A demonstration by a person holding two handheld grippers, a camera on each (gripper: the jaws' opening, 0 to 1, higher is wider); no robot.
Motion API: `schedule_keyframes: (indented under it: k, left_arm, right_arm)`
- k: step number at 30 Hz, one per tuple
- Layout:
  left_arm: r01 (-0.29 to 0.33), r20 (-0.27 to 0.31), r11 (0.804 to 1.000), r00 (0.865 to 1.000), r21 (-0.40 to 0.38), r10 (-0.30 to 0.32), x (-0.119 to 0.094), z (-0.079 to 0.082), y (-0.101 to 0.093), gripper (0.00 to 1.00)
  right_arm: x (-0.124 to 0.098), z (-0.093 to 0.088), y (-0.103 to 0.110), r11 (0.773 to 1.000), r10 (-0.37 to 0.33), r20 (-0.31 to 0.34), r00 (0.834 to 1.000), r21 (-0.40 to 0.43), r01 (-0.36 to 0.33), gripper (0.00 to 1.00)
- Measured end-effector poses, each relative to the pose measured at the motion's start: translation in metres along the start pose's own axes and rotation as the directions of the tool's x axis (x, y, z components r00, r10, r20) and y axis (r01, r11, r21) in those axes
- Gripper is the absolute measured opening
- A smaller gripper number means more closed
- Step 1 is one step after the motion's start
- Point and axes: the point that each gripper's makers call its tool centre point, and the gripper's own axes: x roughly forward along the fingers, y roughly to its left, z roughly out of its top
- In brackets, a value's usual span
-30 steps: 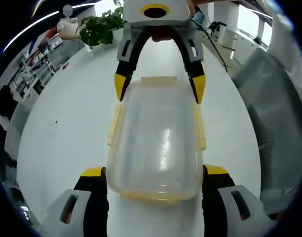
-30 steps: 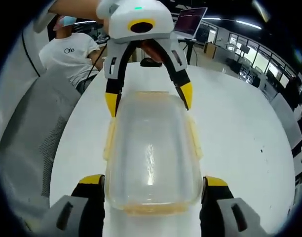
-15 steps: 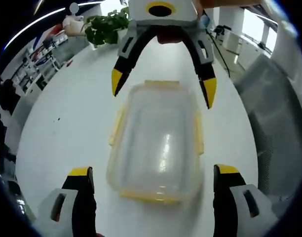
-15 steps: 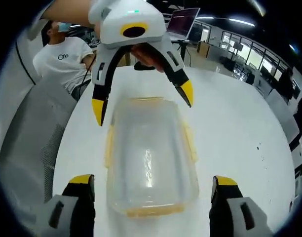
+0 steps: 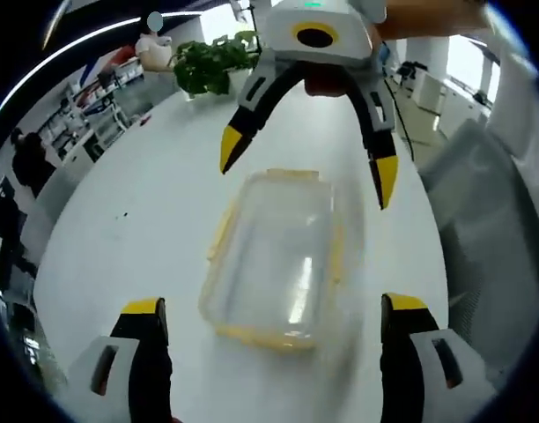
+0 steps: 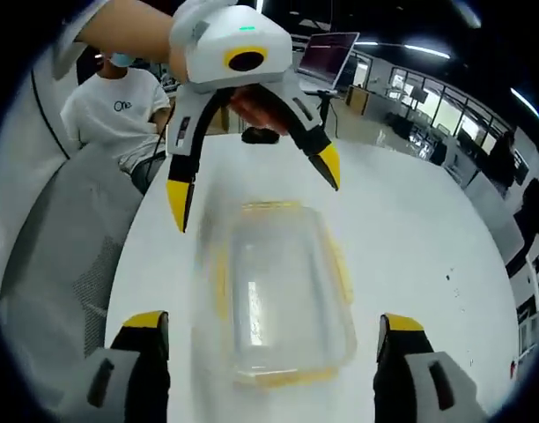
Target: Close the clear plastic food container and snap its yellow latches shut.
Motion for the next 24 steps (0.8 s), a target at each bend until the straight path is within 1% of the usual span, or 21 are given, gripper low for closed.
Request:
schedule_keyframes:
  k: [2, 6, 8, 11, 14, 16, 20, 24]
  left_arm:
    - [-0.005, 0.005, 1.0, 1.0, 0.001, 0.005, -0.004, 0.0, -0.003, 0.99]
    - [-0.028, 0.029, 0.999, 0.999, -0.022, 0.029, -0.011, 0.004, -0.008, 0.98]
    - [-0.024, 0.026, 0.999, 0.999, -0.027, 0.025, -0.014, 0.004, -0.013, 0.96]
    - [-0.023, 0.022, 0.999, 0.999, -0.025, 0.024, -0.017, 0.004, -0.023, 0.95]
    - [-0.034, 0.022, 0.999, 0.999, -0.013, 0.035, -0.021, 0.006, -0.031, 0.96]
    - [-0.039, 0.044, 0.999, 0.998, -0.023, 0.04, -0.025, 0.01, -0.036, 0.98]
    - [-0.043, 0.066, 0.999, 0.997, -0.022, 0.044, -0.033, 0.017, -0.049, 0.99]
    - [-0.044, 0.082, 0.999, 0.996, -0.021, 0.045, -0.037, 0.019, -0.061, 0.99]
  right_arm:
    - [-0.004, 0.003, 0.004, 1.0, -0.008, 0.009, 1.0, -0.006, 0.009, 0.99]
    - [-0.01, 0.007, 0.012, 1.0, -0.023, 0.015, 1.0, -0.008, 0.023, 0.99]
    - [-0.012, 0.008, 0.017, 1.0, -0.025, 0.02, 0.999, -0.004, 0.025, 0.99]
    - [-0.014, 0.008, 0.025, 0.999, -0.033, 0.009, 0.999, -0.007, 0.033, 0.99]
    - [-0.017, 0.007, 0.032, 0.999, -0.038, 0.011, 0.999, -0.006, 0.038, 0.99]
    - [-0.019, 0.009, 0.036, 0.999, -0.04, 0.02, 0.999, 0.004, 0.04, 0.99]
    - [-0.025, 0.016, 0.045, 0.998, -0.057, 0.038, 0.998, 0.009, 0.057, 0.99]
    - [-0.03, 0.021, 0.053, 0.997, -0.075, 0.05, 0.996, 0.003, 0.075, 0.99]
